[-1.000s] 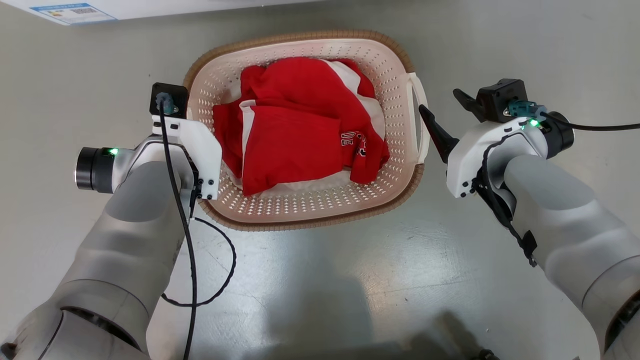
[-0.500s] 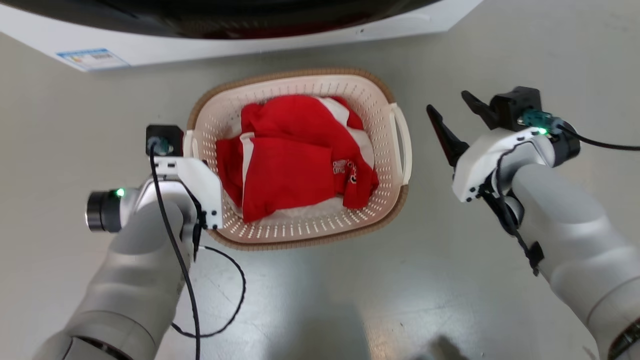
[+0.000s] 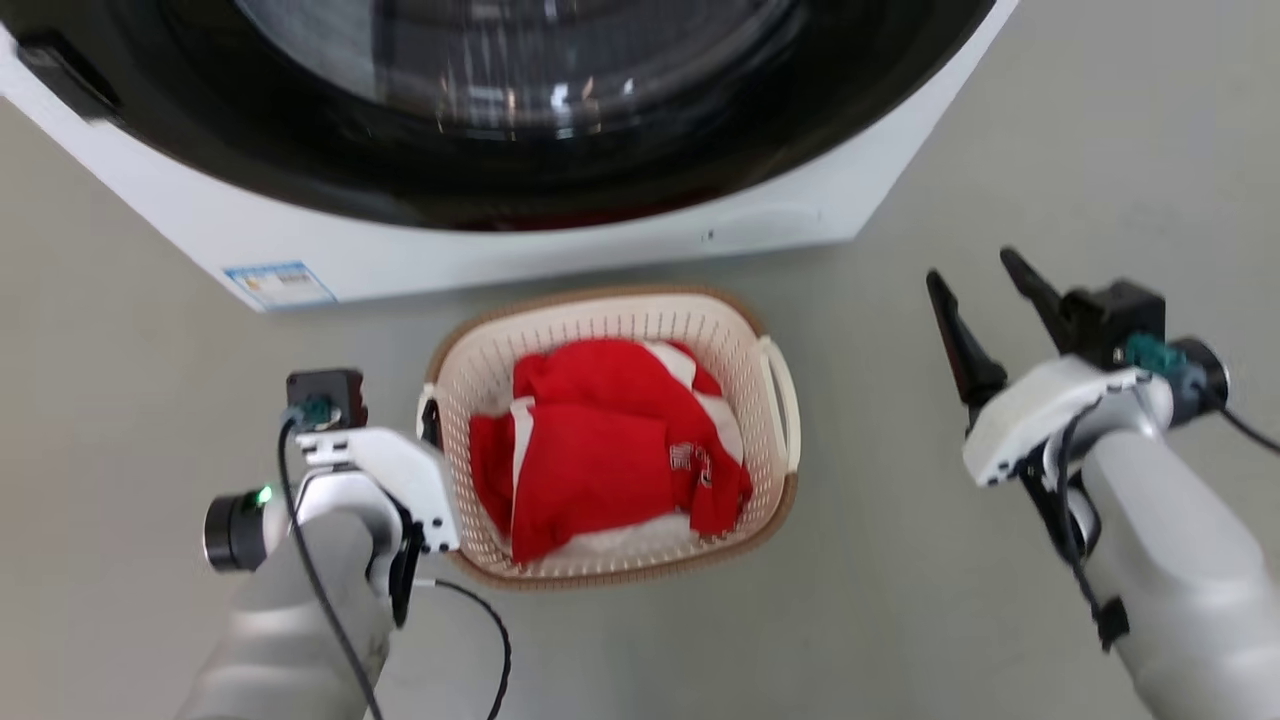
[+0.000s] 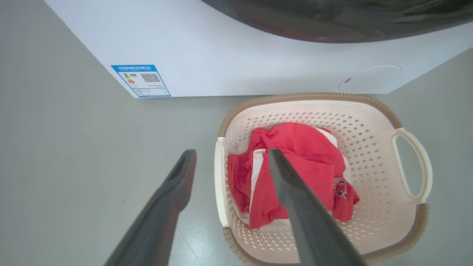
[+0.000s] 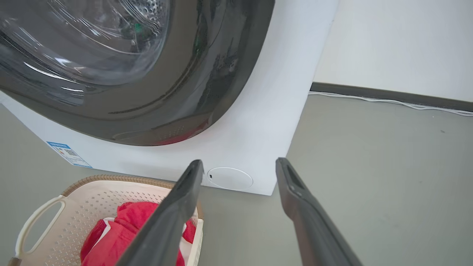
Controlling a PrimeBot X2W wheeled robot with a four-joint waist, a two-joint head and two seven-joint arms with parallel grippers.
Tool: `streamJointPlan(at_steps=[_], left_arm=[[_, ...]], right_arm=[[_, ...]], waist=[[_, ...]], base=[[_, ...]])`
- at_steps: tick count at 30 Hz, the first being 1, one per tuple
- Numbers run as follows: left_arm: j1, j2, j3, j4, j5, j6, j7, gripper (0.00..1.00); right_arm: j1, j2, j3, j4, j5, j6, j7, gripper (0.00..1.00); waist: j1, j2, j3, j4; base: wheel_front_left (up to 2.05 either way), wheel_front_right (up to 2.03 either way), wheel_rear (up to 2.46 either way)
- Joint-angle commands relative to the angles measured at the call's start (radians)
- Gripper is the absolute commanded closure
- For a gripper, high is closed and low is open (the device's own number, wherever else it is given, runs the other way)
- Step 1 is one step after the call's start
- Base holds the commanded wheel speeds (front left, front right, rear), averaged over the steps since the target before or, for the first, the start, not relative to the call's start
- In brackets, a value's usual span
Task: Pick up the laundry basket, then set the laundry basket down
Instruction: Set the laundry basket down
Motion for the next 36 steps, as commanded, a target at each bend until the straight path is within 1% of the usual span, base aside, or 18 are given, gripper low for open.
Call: streamJointPlan(at_steps=[1,3,6,9,13,15,20,25,28,36], left_arm=[[0.024,0.033,0.032,-0.025,-0.006,-0.011,-0.013,0.0],[0.041,0.049,0.051,-0.077,0.002,-0.002,-0.015,0.0],[0.091,0.081,0.112,-0.215,0.032,0.031,-0.015,0.0],[0.178,0.104,0.181,-0.349,0.077,0.054,-0.016,0.0],[0.295,0.122,0.278,-0.515,0.152,0.088,-0.016,0.0],[0.348,0.126,0.325,-0.592,0.192,0.097,-0.016,0.0],[0.464,0.116,0.424,-0.743,0.281,0.095,-0.016,0.0],[0.576,0.091,0.508,-0.855,0.348,0.077,-0.016,0.0],[0.621,0.078,0.534,-0.884,0.368,0.07,-0.016,0.0],[0.736,0.04,0.62,-0.931,0.424,0.027,-0.016,0.0]], right_arm=[[0.053,0.006,-0.016,-0.045,-0.03,0.003,-0.012,0.0],[0.091,0.008,-0.06,-0.082,-0.061,0.003,-0.012,0.0],[0.146,0.01,-0.122,-0.149,-0.103,0.003,-0.012,0.0],[0.205,0.02,-0.176,-0.229,-0.137,0.003,-0.012,0.0],[0.29,0.037,-0.243,-0.328,-0.171,0.003,-0.012,0.0],[0.329,0.044,-0.267,-0.374,-0.186,0.003,-0.012,0.0],[0.41,0.059,-0.3,-0.468,-0.209,0.003,-0.012,0.0],[0.48,0.069,-0.312,-0.533,-0.223,0.003,-0.012,0.0],[0.51,0.074,-0.318,-0.551,-0.228,0.003,-0.012,0.0],[0.61,0.097,-0.337,-0.594,-0.242,0.003,-0.012,0.0]], waist=[[0.0,0.0,-0.077,0.001],[0.0,0.0,-0.106,0.007],[0.0,0.0,-0.143,0.015],[0.0,0.0,-0.177,0.018],[0.0,0.0,-0.216,0.022],[0.0,0.0,-0.228,0.023],[0.0,0.0,-0.264,0.02],[0.0,0.0,-0.309,0.015],[0.0,0.0,-0.332,0.014],[0.0,0.0,-0.401,0.025]], base=[[0.0,0.0,0.0],[0.0,0.0,0.0],[0.0,0.0,0.0],[0.0,0.0,0.0],[0.0,0.0,0.0],[0.0,0.0,0.0],[0.0,0.0,0.0],[0.0,0.0,0.0],[0.0,0.0,0.0],[0.0,0.0,0.0]])
